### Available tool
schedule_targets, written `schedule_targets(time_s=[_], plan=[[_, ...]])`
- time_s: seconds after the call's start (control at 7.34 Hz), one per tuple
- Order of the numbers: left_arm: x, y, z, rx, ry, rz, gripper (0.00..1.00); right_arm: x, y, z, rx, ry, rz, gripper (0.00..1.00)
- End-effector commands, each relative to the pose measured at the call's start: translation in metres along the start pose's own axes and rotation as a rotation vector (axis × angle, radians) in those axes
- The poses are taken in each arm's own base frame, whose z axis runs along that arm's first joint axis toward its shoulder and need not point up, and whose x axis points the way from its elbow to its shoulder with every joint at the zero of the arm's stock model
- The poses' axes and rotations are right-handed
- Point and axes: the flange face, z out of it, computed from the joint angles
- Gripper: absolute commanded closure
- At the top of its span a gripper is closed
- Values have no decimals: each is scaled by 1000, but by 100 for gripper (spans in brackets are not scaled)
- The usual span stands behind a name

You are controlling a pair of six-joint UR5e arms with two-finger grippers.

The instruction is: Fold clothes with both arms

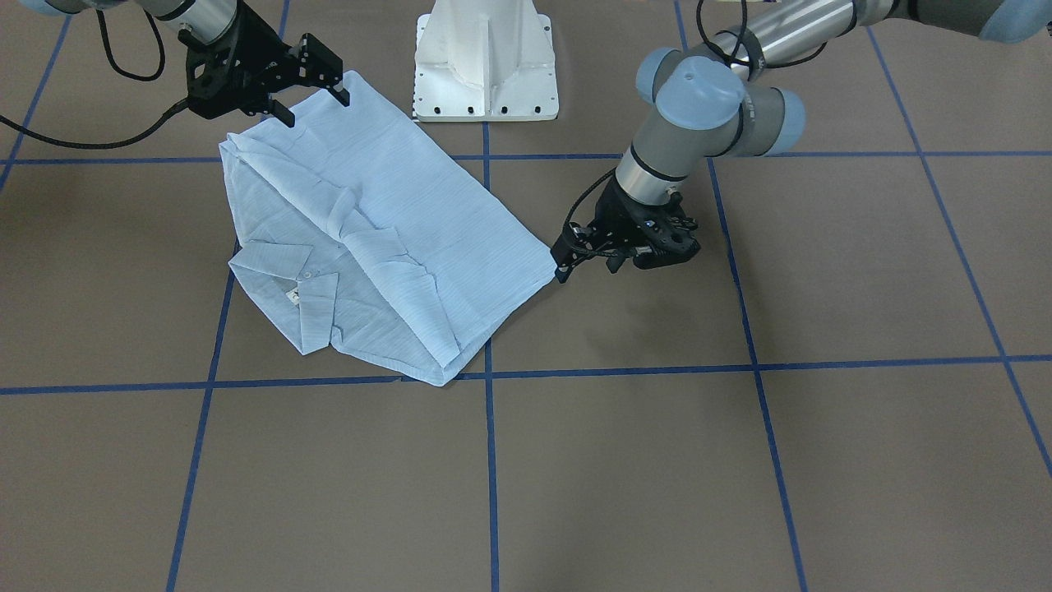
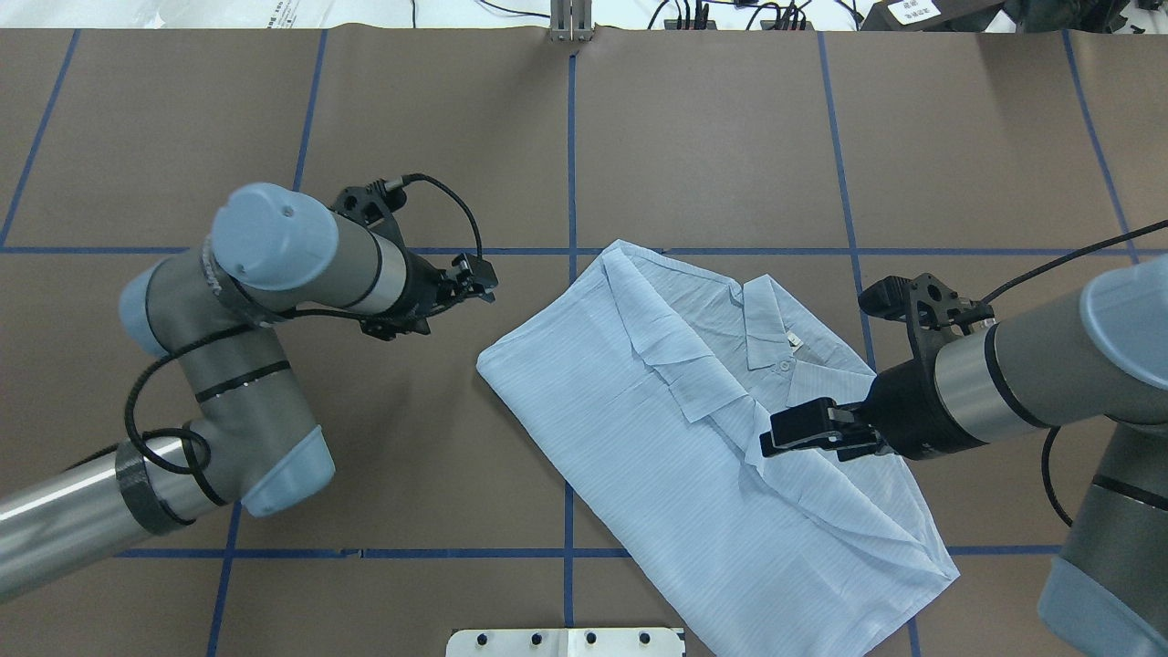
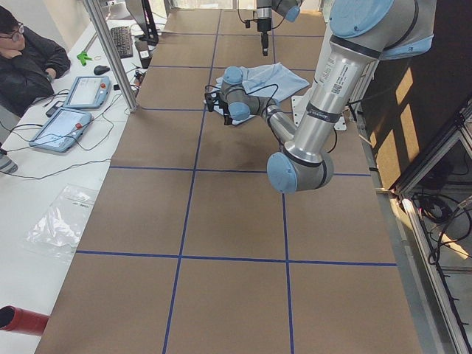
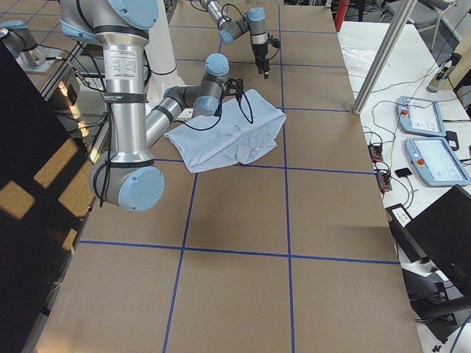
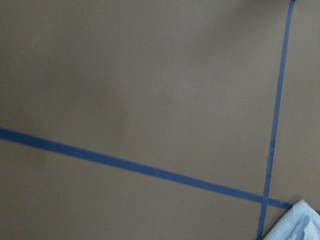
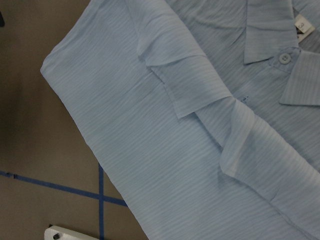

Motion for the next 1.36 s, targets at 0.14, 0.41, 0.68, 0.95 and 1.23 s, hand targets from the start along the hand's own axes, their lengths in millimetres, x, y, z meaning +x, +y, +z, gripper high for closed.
schedule_targets(time_s=[0.14, 0.41, 0.68, 0.95, 1.23], plan=[[1, 29, 33, 1, -41, -5, 12, 2, -14, -3, 31, 3, 12, 0], [3, 42, 38, -15, -42, 6, 19, 3, -15, -3, 32, 5, 13, 0], [5, 50, 40, -28, -40, 12, 27, 4, -16, -1, 31, 8, 16, 0], [4, 52, 44, -31, -46, 15, 33, 4, -17, -1, 33, 8, 17, 0], [3, 52, 45, -33, -47, 16, 43, 6, -19, -2, 36, 11, 20, 0]])
